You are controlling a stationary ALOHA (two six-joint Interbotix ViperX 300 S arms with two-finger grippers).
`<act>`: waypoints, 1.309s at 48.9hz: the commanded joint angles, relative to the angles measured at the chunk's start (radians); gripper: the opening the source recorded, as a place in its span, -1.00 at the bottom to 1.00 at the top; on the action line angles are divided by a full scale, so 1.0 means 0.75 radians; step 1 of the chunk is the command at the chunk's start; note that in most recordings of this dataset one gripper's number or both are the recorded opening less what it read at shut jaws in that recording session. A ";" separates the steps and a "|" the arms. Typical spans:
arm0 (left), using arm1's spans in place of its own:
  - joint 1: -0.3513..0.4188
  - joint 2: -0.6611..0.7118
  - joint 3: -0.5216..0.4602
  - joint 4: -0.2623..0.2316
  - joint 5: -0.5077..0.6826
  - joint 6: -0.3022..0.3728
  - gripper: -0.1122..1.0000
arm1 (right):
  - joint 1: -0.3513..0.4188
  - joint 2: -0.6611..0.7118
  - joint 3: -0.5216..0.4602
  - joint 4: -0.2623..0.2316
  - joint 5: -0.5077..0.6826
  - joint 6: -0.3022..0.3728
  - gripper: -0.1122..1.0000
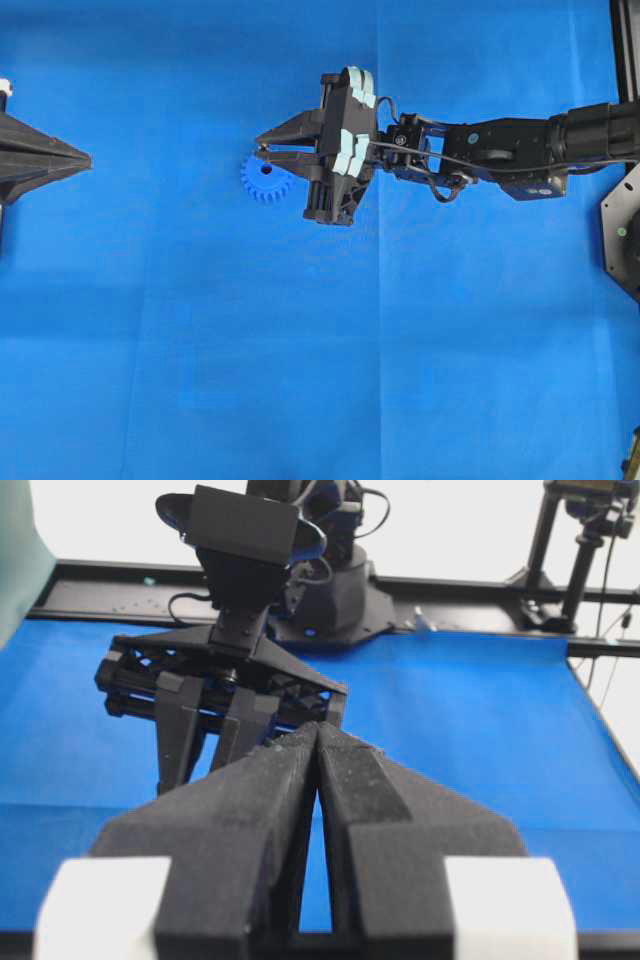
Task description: Insert the shaft placed at a random location into the center hole of the small gear at another random location.
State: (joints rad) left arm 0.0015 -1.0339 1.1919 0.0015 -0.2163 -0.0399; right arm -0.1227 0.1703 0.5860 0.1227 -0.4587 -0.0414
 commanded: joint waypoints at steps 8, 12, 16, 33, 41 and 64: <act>0.002 0.002 -0.016 0.002 -0.006 0.000 -0.80 | 0.016 -0.012 -0.014 0.000 -0.035 0.008 -0.74; 0.002 0.002 -0.016 0.002 -0.006 0.000 -0.80 | 0.016 0.012 -0.016 0.002 -0.049 0.010 -0.74; 0.002 0.002 -0.016 0.002 -0.006 0.000 -0.80 | 0.014 0.039 -0.018 0.004 -0.063 0.010 -0.74; 0.002 0.002 -0.016 0.002 -0.006 0.000 -0.80 | -0.002 0.112 -0.018 0.027 -0.074 0.014 -0.74; 0.000 0.002 -0.016 0.002 -0.006 0.000 -0.80 | -0.004 0.153 -0.027 0.039 -0.076 0.014 -0.74; 0.002 0.002 -0.016 0.002 -0.006 0.000 -0.80 | -0.004 0.207 -0.041 0.047 -0.059 0.014 -0.74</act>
State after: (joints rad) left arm 0.0015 -1.0339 1.1919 0.0015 -0.2163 -0.0399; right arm -0.1243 0.3390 0.5691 0.1549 -0.5093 -0.0291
